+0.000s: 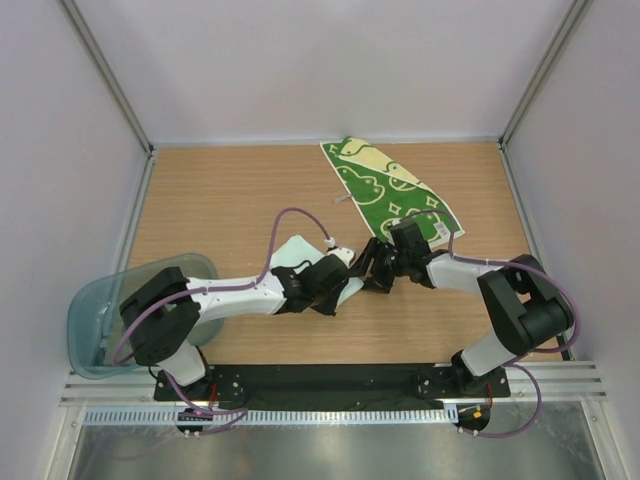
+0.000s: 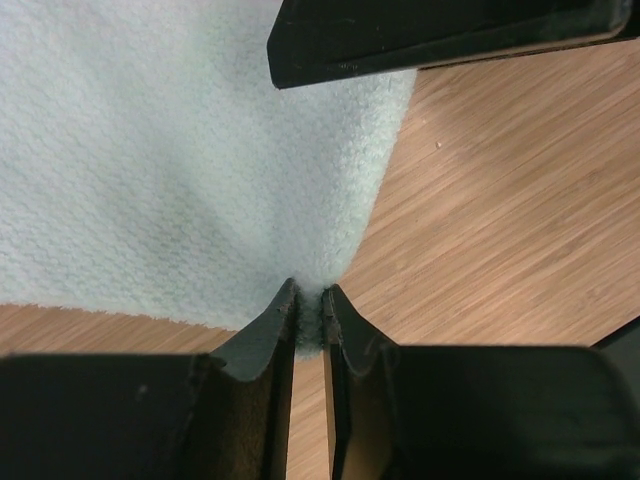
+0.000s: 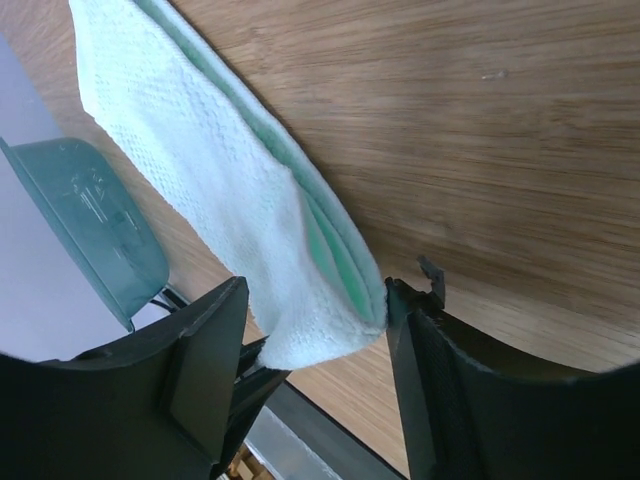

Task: Roll the towels
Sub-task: Roll the towel

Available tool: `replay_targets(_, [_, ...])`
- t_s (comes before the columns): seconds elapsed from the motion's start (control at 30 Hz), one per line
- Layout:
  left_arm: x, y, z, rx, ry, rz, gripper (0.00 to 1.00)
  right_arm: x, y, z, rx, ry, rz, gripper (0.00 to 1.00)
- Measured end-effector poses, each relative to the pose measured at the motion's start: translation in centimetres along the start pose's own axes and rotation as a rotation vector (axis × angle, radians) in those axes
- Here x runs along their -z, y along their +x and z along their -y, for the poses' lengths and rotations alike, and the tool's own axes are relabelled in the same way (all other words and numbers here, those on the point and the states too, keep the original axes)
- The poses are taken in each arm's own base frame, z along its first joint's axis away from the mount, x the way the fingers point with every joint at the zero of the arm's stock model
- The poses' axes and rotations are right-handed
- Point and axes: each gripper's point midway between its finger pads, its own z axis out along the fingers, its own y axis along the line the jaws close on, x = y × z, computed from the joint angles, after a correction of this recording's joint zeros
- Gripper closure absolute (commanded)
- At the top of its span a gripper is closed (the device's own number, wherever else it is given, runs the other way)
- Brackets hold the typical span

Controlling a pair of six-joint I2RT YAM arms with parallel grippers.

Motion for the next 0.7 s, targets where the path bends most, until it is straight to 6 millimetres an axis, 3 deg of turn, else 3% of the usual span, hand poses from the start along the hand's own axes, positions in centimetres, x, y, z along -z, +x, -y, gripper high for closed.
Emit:
replay_targets(0.23, [0.2, -0.3, 0.0, 0.015, 0.011, 0.012, 0.82, -0.4, 0.0, -1.3, 0.009, -0.026, -0.001, 0.69])
replay_targets(0.3, [0.2, -0.3, 0.0, 0.017, 0.012, 0.013, 0.74, -0.4, 0.0, -1.6, 0.011, -0.033, 0.000, 0.76])
replay_targets(0.33, [0.2, -0.3, 0.0, 0.019, 0.014, 0.013, 0.60, -0.5, 0.0, -1.7, 0.011, -0.035, 0.000, 0.80])
replay_targets(0.47, [0.3, -0.4, 0.0, 0.023, 0.014, 0.015, 0.39, -0.5, -0.2, -2.0, 0.013, -0.041, 0.003, 0.85])
replay_targets(0.7, [1.3, -0.6, -0.8, -0.005, -0.033, 0.035, 0.34, -0.6, -0.3, -2.1, 0.009, -0.034, 0.000, 0.90])
